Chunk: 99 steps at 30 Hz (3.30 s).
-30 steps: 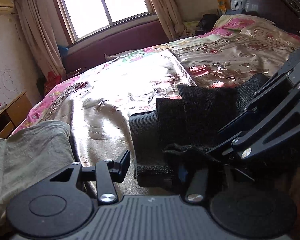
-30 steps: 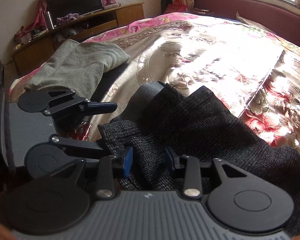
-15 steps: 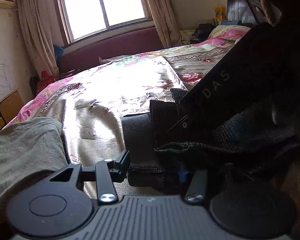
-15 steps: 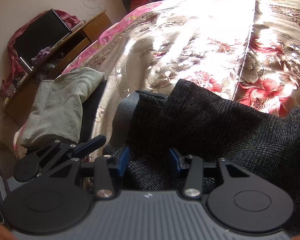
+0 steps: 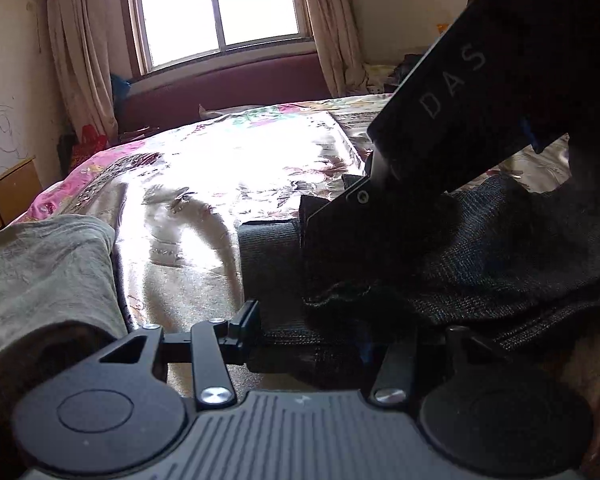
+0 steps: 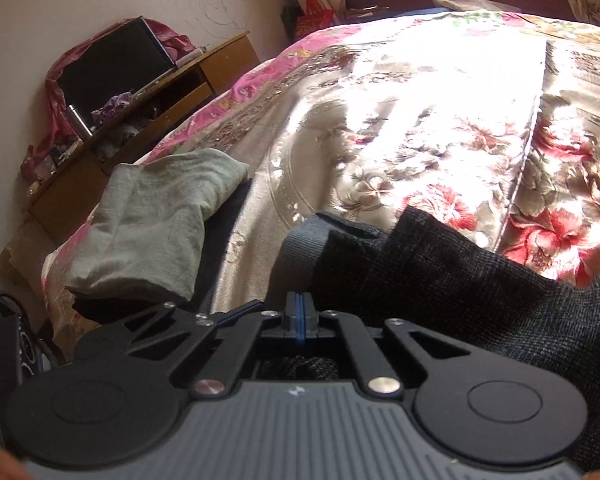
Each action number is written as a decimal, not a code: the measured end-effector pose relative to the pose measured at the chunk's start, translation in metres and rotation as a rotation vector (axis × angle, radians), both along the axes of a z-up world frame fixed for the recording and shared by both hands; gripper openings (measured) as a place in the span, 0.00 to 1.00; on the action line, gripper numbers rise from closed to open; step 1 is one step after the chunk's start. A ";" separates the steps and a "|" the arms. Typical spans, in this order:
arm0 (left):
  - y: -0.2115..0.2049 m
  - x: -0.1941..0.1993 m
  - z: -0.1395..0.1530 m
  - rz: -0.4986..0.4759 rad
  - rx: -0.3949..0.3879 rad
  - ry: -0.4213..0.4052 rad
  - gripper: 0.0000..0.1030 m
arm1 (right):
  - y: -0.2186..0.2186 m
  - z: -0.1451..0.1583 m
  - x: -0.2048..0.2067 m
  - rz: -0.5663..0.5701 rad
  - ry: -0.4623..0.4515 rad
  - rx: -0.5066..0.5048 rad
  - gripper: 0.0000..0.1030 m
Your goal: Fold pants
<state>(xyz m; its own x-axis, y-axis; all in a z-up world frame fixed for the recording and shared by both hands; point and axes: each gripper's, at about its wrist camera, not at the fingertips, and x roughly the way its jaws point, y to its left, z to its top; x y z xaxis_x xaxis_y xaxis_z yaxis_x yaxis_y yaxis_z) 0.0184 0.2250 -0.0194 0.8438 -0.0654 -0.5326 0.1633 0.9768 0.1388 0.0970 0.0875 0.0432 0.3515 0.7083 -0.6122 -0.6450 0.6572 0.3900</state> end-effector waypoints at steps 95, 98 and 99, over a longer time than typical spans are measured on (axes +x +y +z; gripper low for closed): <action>0.007 0.025 0.002 -0.015 -0.098 0.050 0.61 | 0.003 -0.007 0.135 0.518 -0.160 -0.228 0.10; 0.005 0.019 0.004 -0.030 -0.079 0.067 0.61 | 0.009 -0.033 0.141 0.449 -0.160 -0.282 0.15; 0.006 0.018 0.005 -0.035 -0.070 0.073 0.61 | 0.008 -0.036 0.141 0.439 -0.156 -0.285 0.14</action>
<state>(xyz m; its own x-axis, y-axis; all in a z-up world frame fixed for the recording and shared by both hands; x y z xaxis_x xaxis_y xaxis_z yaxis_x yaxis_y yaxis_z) 0.0359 0.2310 -0.0149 0.7994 -0.1328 -0.5860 0.2043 0.9772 0.0573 0.2377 0.0951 0.0076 0.1619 0.6226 -0.7656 -0.9186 0.3785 0.1136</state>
